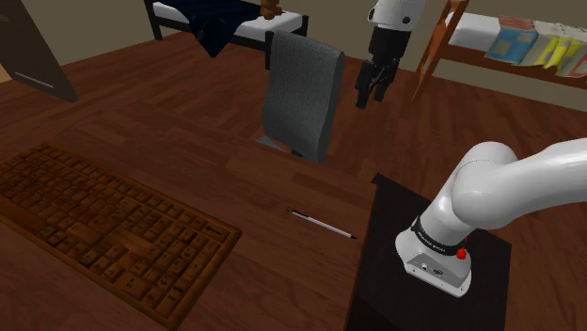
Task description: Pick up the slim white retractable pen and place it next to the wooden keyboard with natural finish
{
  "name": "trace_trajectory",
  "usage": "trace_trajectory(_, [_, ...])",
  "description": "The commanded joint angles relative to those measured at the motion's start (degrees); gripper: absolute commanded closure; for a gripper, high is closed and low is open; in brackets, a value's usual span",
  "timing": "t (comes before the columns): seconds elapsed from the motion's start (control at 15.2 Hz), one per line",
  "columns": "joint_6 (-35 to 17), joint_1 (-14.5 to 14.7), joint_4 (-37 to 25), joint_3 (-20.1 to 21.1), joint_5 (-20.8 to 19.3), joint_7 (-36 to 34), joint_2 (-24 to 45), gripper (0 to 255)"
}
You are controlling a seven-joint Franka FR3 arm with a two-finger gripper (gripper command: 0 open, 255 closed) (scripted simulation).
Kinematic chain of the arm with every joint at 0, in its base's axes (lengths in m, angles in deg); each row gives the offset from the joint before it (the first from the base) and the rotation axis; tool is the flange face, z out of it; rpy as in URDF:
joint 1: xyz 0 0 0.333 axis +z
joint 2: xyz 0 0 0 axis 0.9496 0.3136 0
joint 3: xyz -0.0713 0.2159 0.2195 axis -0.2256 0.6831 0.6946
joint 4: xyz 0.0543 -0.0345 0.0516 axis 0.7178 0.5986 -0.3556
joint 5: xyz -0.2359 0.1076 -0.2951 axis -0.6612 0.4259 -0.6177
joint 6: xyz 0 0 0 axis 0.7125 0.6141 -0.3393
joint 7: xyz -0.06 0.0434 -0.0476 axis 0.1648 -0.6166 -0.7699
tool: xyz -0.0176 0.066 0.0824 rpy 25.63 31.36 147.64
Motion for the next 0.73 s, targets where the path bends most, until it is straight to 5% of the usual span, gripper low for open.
trace_trajectory(0.0, [0.00,0.00,0.00,0.00,0.00,0.00,0.00,0])
trace_trajectory(0.66, [-9.15,6.94,9.82,16.55,2.30,-8.70,-1.71,0])
